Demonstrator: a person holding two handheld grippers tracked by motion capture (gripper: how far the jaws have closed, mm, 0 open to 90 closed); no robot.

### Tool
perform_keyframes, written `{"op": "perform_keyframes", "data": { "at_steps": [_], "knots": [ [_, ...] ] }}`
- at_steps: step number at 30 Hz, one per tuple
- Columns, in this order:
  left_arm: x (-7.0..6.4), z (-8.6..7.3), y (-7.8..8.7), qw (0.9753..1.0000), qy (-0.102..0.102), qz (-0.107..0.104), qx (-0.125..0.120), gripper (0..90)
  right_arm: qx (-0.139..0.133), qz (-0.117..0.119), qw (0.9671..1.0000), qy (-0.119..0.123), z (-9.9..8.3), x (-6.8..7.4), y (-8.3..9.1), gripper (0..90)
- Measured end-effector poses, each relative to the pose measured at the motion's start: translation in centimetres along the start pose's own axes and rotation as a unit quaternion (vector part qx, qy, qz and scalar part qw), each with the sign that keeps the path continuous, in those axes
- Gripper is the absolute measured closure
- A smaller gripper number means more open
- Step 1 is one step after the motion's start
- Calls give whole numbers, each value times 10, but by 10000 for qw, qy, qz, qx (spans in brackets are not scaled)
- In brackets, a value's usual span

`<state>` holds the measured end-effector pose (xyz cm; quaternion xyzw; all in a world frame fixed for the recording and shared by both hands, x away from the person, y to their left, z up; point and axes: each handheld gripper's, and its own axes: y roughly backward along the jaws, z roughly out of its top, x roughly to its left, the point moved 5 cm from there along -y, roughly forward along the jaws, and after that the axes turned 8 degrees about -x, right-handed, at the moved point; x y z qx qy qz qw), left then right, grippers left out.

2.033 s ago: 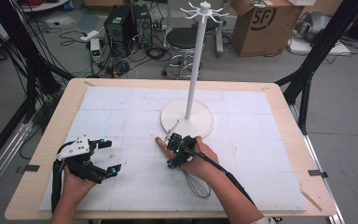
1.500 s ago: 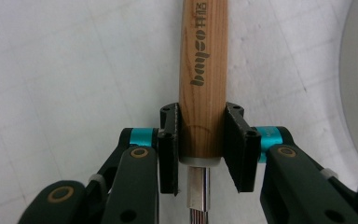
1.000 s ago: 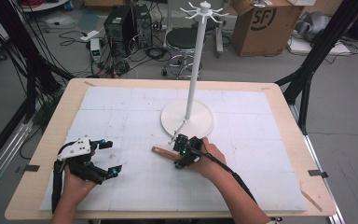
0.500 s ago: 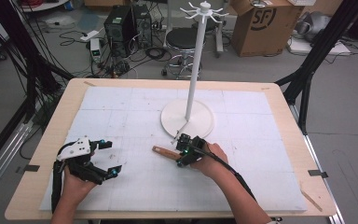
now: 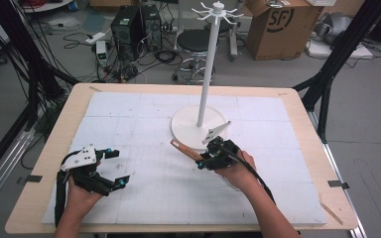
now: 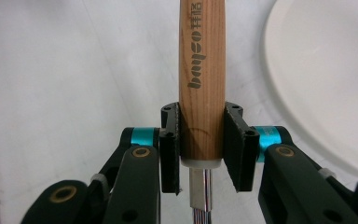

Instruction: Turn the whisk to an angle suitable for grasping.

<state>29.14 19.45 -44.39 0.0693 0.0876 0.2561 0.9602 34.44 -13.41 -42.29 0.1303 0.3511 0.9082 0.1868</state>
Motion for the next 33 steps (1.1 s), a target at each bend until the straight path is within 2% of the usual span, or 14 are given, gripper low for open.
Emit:
{"op": "perform_keyframes", "data": {
  "at_steps": [3,4,7,11,12,14,19,26,33],
  "knots": [
    [-1,0,-1,10000,-1,-12,3,16,-362,52,9993,-70,4,-1,12,703],
    [0,0,-1,10000,-2,-19,0,16,-362,52,9993,-70,4,-1,12,703],
    [0,0,-1,10000,14,-12,-11,16,-620,60,9980,-86,5,-2,22,704],
    [0,0,-1,10000,11,-30,-32,16,-887,-8,9960,-120,5,-4,32,705],
    [0,0,-1,10000,3,-32,-34,17,-1041,-58,9945,-78,6,-6,37,706],
    [0,0,-1,10000,6,-38,-58,16,-1080,-39,9940,-150,6,-5,40,705],
    [1,-1,0,10000,18,-45,-61,16,-1415,-33,9898,-185,9,-8,54,705],
    [1,0,0,9999,29,-55,-87,16,-1693,-97,9852,-242,10,-11,70,705],
    [2,0,0,9999,43,-44,-85,17,-1802,-141,9833,-207,12,-12,78,705]
  ]
}}
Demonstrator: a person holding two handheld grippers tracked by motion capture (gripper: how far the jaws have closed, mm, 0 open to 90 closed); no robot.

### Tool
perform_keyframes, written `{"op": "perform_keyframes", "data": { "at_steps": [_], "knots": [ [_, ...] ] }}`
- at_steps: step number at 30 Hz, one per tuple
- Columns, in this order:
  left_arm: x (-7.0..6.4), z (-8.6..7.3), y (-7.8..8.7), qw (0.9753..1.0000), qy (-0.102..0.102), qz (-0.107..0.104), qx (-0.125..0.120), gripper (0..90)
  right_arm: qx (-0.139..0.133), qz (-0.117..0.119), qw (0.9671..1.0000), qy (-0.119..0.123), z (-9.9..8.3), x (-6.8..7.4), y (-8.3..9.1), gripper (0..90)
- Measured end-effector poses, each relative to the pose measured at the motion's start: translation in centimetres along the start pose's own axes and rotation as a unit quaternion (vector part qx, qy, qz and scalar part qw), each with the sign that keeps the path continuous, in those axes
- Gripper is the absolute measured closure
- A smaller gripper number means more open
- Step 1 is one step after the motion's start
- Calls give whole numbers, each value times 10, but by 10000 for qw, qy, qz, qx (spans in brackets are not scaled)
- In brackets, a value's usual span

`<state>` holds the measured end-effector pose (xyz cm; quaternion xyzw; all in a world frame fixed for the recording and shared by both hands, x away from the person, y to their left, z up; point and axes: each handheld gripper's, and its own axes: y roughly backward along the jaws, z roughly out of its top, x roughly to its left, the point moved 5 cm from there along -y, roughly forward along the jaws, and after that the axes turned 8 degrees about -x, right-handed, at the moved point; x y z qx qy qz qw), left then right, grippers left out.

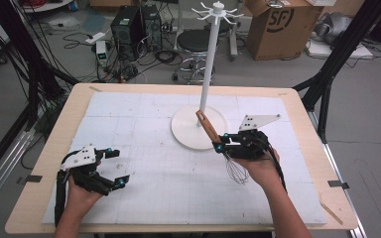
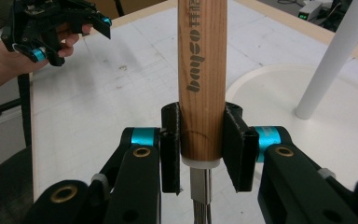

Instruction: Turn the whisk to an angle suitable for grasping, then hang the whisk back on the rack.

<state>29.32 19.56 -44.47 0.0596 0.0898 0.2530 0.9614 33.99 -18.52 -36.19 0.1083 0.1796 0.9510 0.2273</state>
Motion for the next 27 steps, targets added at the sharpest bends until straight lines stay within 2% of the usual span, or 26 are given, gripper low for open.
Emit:
{"op": "perform_keyframes", "data": {
  "at_steps": [15,27],
  "knots": [
    [-1,0,1,10000,21,-30,-32,16,4,-35,10000,8,4,-3,-2,705],
    [-1,0,-2,10000,43,-71,-20,16,-259,-159,9995,8,13,-7,9,705]
  ]
}}
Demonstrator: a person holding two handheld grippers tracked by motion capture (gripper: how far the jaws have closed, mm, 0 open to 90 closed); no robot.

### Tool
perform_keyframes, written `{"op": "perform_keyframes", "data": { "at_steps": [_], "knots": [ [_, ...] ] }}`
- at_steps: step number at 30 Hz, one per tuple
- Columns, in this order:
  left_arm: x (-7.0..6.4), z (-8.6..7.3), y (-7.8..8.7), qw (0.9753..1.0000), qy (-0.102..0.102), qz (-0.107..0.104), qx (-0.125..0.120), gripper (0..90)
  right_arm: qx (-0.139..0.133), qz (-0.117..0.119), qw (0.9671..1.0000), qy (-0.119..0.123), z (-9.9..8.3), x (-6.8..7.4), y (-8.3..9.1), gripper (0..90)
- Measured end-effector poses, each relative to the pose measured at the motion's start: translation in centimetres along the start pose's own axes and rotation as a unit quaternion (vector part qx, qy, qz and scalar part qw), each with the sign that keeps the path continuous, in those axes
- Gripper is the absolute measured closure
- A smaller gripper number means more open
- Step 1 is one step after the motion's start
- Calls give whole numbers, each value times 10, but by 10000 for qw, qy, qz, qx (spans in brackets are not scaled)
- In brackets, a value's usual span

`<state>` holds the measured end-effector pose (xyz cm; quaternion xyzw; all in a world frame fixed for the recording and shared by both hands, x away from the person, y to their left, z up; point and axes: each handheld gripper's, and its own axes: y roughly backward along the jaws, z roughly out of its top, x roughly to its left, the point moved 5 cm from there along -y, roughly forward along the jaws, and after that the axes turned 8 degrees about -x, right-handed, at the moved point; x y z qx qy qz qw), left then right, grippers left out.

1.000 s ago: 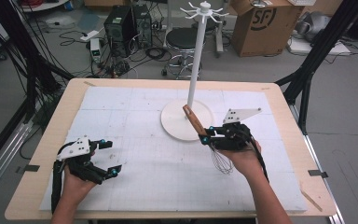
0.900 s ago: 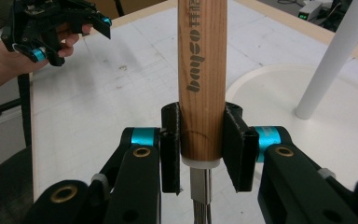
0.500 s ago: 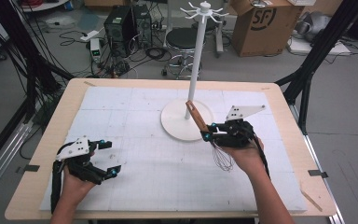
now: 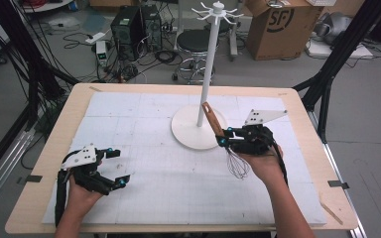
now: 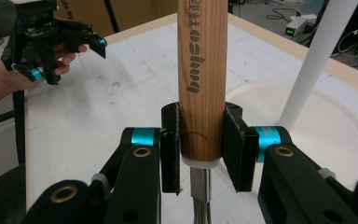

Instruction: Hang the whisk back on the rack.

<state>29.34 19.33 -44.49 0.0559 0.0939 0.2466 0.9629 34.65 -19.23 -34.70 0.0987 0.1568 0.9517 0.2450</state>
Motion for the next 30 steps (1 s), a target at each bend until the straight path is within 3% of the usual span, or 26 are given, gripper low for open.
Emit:
{"op": "perform_keyframes", "data": {
  "at_steps": [3,16,30],
  "knots": [
    [-1,0,0,10000,-37,11,62,16,-122,-38,9999,-31,6,-2,4,705],
    [-7,3,-2,10000,-73,-37,36,17,-596,-233,9974,329,52,-10,21,705],
    [-6,2,-2,10000,-68,-35,64,17,-726,-217,9965,350,99,-33,42,705]
  ]
}}
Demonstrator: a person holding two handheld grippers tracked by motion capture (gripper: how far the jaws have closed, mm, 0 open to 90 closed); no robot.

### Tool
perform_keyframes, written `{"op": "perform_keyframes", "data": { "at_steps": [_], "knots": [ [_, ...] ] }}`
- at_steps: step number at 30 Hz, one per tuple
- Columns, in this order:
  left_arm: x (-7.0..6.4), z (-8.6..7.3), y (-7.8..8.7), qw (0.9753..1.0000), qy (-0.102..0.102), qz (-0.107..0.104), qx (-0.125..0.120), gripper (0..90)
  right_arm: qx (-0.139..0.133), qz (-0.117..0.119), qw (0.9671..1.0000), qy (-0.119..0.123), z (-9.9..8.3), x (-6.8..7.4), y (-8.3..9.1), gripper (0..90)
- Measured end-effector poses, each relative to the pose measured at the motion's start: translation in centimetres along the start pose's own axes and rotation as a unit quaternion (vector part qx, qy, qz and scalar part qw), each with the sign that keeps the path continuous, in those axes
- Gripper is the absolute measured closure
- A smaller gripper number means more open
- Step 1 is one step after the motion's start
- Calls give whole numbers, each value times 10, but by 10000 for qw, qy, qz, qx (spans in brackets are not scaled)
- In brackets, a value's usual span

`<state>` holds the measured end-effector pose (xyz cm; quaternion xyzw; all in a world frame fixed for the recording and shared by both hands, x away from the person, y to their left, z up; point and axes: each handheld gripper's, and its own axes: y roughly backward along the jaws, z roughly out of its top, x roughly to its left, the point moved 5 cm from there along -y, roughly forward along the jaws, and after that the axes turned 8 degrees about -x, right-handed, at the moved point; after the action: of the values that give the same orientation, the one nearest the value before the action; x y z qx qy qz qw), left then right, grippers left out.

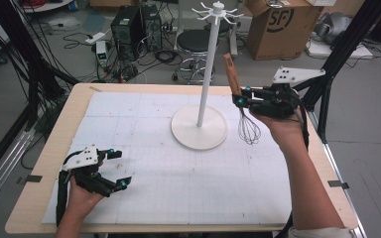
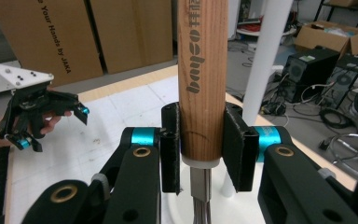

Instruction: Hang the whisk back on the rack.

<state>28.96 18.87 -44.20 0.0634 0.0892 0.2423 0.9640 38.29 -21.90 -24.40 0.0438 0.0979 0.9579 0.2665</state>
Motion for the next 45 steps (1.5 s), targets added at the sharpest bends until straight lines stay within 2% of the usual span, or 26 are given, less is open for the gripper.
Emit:
{"op": "perform_keyframes", "data": {
  "at_steps": [10,18,26,29,34,45],
  "knots": [
    [0,0,0,10000,15,-12,-16,17,-88,-104,9999,80,33,-18,6,704],
    [1,0,2,10000,2,-16,-25,17,44,-195,9997,121,52,-25,1,704],
    [2,0,4,10000,2,6,-39,17,124,-356,9993,70,60,-34,-5,704],
    [2,0,4,10000,31,7,-46,17,56,-414,9991,81,61,-38,-6,704],
    [3,0,4,10000,46,9,-52,17,-14,-430,9991,17,61,-40,-5,704],
    [2,0,5,10000,37,11,-54,17,9,-408,9990,-171,58,-46,-7,704]
  ]
}}
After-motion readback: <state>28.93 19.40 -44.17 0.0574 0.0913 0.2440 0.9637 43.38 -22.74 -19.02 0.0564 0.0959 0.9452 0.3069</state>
